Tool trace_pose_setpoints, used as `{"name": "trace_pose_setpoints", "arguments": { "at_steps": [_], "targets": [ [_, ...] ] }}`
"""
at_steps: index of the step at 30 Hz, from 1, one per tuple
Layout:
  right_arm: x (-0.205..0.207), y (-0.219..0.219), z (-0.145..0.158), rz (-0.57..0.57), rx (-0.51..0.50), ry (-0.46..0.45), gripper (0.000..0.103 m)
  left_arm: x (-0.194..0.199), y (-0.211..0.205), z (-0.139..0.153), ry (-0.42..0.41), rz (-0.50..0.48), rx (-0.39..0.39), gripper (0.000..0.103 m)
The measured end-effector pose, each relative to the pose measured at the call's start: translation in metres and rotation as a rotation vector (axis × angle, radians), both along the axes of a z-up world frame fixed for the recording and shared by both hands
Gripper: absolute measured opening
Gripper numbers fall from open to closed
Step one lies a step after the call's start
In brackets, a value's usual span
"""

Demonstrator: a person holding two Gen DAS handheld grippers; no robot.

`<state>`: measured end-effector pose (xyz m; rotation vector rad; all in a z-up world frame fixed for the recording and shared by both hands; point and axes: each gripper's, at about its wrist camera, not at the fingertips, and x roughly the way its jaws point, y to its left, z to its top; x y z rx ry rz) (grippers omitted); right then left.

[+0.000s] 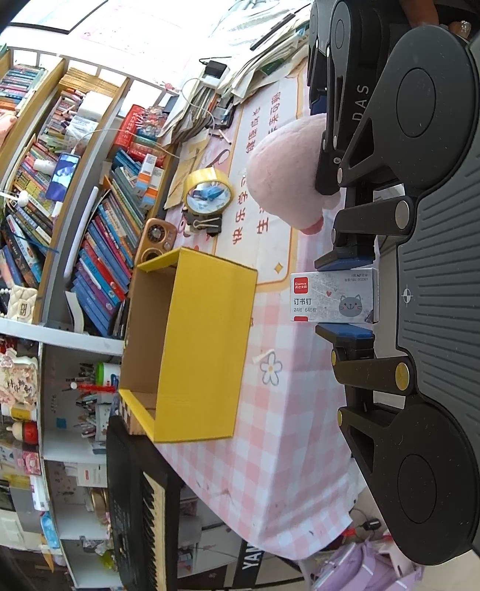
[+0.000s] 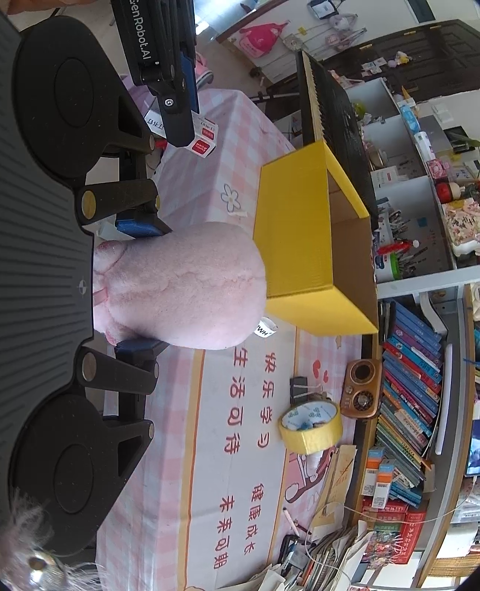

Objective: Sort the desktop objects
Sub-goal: 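Carry the card and pig with both tools over the yellow box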

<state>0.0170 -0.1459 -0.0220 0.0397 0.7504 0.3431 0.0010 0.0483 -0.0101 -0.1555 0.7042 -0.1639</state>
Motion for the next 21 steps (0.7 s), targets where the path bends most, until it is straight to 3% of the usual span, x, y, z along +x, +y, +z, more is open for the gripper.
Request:
{"name": "trace_pose_setpoints", "arguments": {
  "at_steps": [21],
  "targets": [
    [-0.009,0.026,0.000,0.050,-0.011,0.008,0.048,-0.014,0.024,0.000,-0.009,0.031,-0.015,0.028]
  ]
}}
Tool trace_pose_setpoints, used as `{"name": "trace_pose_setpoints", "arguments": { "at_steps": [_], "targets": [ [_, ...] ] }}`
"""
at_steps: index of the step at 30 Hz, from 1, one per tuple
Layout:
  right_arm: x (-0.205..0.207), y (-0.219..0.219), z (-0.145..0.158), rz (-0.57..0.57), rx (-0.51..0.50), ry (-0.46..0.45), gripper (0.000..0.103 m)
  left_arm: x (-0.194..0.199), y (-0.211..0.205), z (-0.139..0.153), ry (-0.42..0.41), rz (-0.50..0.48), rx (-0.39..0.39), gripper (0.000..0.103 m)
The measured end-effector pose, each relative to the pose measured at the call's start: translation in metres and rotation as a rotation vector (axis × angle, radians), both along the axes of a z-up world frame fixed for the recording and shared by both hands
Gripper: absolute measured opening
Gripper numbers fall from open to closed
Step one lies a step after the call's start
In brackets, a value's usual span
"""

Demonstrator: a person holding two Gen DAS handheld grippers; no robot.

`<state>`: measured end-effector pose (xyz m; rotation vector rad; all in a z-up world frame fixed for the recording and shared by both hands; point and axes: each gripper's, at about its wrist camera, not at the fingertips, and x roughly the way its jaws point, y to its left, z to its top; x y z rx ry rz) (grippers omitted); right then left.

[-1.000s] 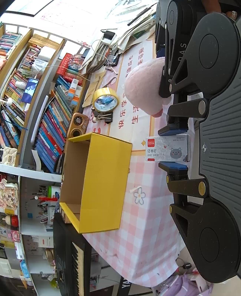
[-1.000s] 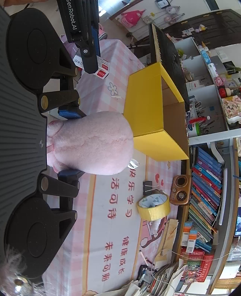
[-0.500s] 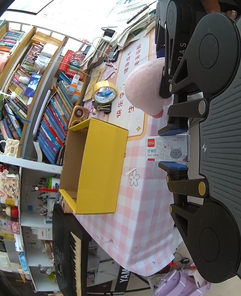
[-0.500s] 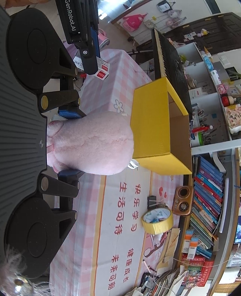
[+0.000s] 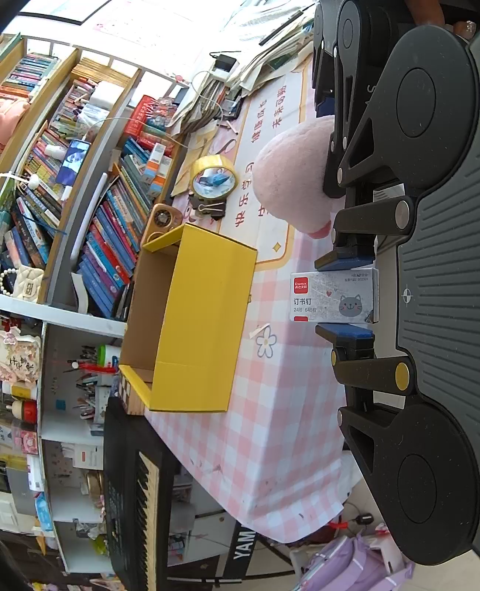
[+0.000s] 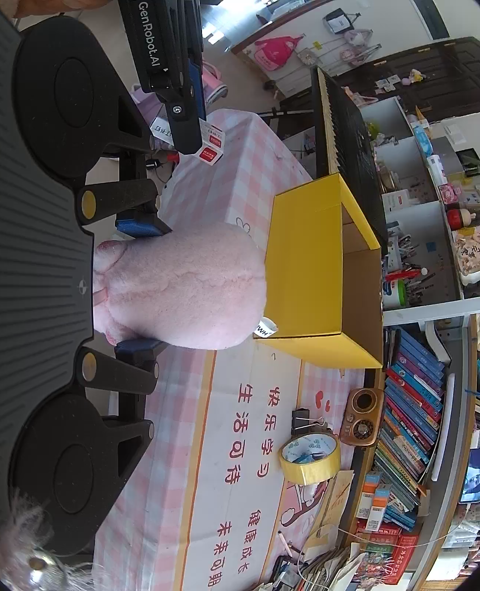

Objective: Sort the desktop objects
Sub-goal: 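Carry the card and pig with both tools over the yellow box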

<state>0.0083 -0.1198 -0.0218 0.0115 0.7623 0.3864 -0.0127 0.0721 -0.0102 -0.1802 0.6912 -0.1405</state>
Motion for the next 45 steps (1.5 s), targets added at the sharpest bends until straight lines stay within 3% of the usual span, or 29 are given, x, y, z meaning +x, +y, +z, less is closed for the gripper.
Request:
{"name": "trace_pose_setpoints", "arguments": {
  "at_steps": [29,37,45],
  "targets": [
    [0.015,0.018,0.006,0.047,0.007,-0.025,0.048,0.015,0.021,0.006,-0.028,0.037,0.001,0.028],
    [0.044,0.014,0.017,0.054,0.034,-0.051,0.048,0.039,0.024,0.017,-0.064,0.049,0.015,0.028],
    [0.094,0.002,0.049,0.043,0.074,-0.115,0.048,0.079,0.026,0.037,-0.116,0.048,0.031,0.028]
  ]
}}
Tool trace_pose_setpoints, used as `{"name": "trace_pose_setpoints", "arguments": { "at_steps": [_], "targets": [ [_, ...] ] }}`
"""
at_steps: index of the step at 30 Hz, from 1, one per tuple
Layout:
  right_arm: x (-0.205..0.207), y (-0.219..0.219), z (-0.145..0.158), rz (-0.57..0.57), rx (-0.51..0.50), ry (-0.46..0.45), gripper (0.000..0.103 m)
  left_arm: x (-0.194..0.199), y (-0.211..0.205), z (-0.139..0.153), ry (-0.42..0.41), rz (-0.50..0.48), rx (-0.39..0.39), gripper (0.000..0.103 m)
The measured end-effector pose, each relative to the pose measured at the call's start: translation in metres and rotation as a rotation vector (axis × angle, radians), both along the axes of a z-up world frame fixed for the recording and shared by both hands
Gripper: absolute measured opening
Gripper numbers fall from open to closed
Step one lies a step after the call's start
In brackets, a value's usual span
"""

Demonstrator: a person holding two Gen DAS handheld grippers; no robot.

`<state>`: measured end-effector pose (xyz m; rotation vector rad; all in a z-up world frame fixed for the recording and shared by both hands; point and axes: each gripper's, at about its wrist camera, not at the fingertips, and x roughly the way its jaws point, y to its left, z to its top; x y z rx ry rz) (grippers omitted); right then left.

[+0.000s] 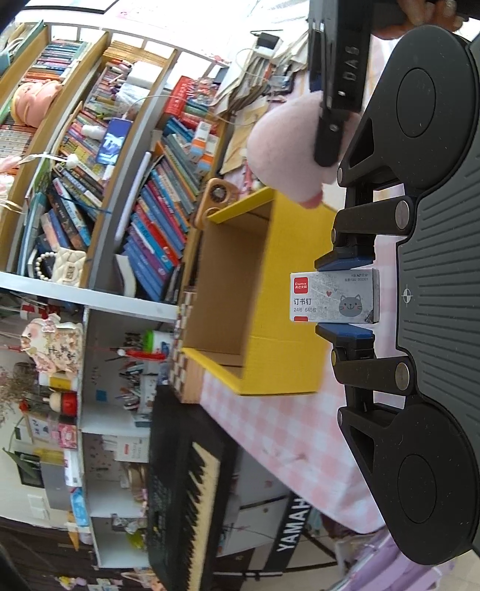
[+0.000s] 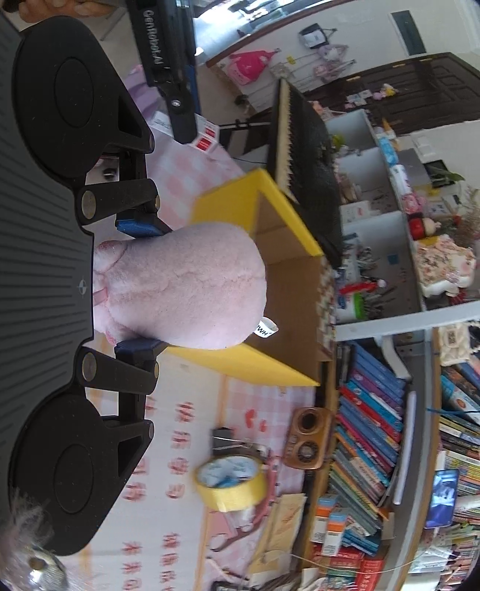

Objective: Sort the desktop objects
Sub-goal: 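Carry the card and pig with both tools over the yellow box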

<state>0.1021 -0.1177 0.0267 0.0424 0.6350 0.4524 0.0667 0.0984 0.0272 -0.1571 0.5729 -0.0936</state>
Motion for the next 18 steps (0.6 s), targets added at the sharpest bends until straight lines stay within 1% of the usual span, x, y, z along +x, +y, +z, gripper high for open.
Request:
{"name": "trace_pose_setpoints", "arguments": {
  "at_steps": [6,10,14,18],
  "targets": [
    [0.046,-0.002,0.023,0.034,0.014,-0.056,0.048,0.043,-0.002,0.018,-0.054,-0.004,0.014,0.028],
    [0.077,0.004,0.028,0.075,0.002,-0.072,0.048,0.079,-0.006,0.023,-0.067,-0.006,0.029,0.028],
    [0.114,0.014,0.026,0.136,-0.029,-0.050,0.048,0.118,-0.005,0.018,-0.039,0.018,0.034,0.028],
    [0.150,0.032,0.018,0.212,-0.095,-0.041,0.048,0.154,-0.005,0.010,0.005,0.032,0.074,0.028]
  ]
}}
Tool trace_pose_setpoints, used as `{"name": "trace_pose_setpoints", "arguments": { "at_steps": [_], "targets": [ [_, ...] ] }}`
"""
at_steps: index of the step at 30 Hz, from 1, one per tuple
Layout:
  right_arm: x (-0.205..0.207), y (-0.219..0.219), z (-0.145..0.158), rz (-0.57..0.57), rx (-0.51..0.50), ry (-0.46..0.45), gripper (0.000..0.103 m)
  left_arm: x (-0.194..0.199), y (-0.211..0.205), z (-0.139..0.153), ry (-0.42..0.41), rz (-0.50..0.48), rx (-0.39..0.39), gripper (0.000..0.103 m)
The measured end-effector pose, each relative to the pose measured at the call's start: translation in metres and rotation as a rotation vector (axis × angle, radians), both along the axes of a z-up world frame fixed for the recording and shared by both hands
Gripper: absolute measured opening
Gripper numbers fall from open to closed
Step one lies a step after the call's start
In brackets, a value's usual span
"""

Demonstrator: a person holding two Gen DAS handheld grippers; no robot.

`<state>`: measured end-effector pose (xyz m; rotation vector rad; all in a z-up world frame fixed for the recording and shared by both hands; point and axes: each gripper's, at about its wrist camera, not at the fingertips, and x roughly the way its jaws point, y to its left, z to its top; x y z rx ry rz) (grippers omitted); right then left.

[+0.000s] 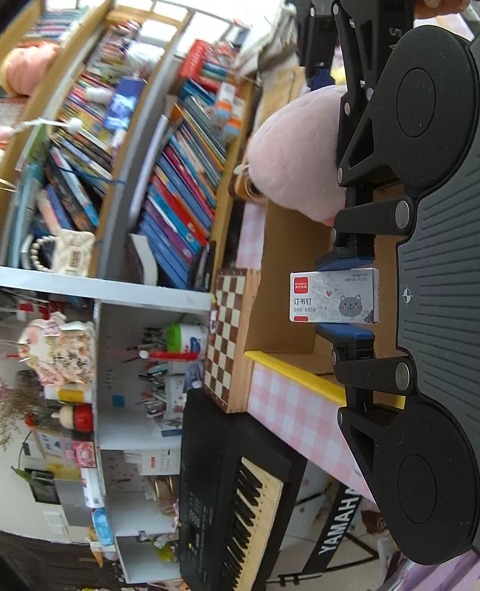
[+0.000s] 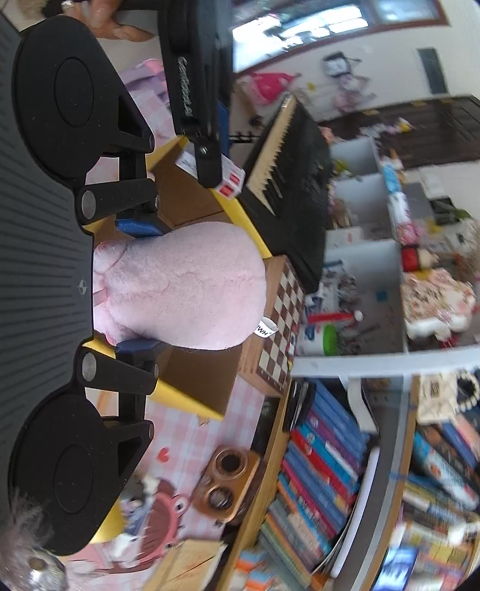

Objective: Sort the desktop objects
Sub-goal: 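Carry the card and pig with both tools over the yellow box, then open both tools to drop the card and pig into the box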

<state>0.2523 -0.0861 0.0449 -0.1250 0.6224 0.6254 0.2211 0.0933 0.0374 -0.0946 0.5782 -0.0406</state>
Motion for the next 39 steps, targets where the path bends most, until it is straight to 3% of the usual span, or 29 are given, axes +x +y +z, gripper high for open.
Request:
{"name": "trace_pose_setpoints", "arguments": {
  "at_steps": [5,10,17,20,25,31,33,36,39],
  "targets": [
    [0.041,0.028,-0.020,0.095,-0.118,0.045,0.048,0.042,-0.007,-0.019,0.108,-0.016,0.066,0.028],
    [0.067,0.051,-0.045,0.178,-0.227,0.115,0.048,0.070,-0.009,-0.041,0.215,-0.014,0.085,0.028],
    [0.088,0.064,-0.071,0.244,-0.334,0.222,0.049,0.084,-0.011,-0.066,0.312,-0.001,0.100,0.029],
    [0.092,0.064,-0.076,0.242,-0.332,0.259,0.049,0.086,-0.015,-0.072,0.331,-0.007,0.119,0.029],
    [0.090,0.067,-0.076,0.237,-0.344,0.246,0.052,0.086,-0.015,-0.070,0.330,-0.006,0.126,0.031],
    [0.085,0.057,-0.065,0.204,-0.306,0.183,0.059,0.078,-0.011,-0.055,0.261,0.018,0.099,0.065],
    [0.079,0.051,-0.056,0.179,-0.274,0.147,0.068,0.069,-0.011,-0.043,0.213,0.025,0.091,0.077],
    [0.069,0.040,-0.043,0.140,-0.213,0.101,0.070,0.052,-0.014,-0.026,0.136,0.022,0.096,0.085],
    [0.056,0.031,-0.031,0.099,-0.167,0.074,0.070,0.035,-0.016,-0.012,0.081,0.015,0.089,0.085]
  ]
}}
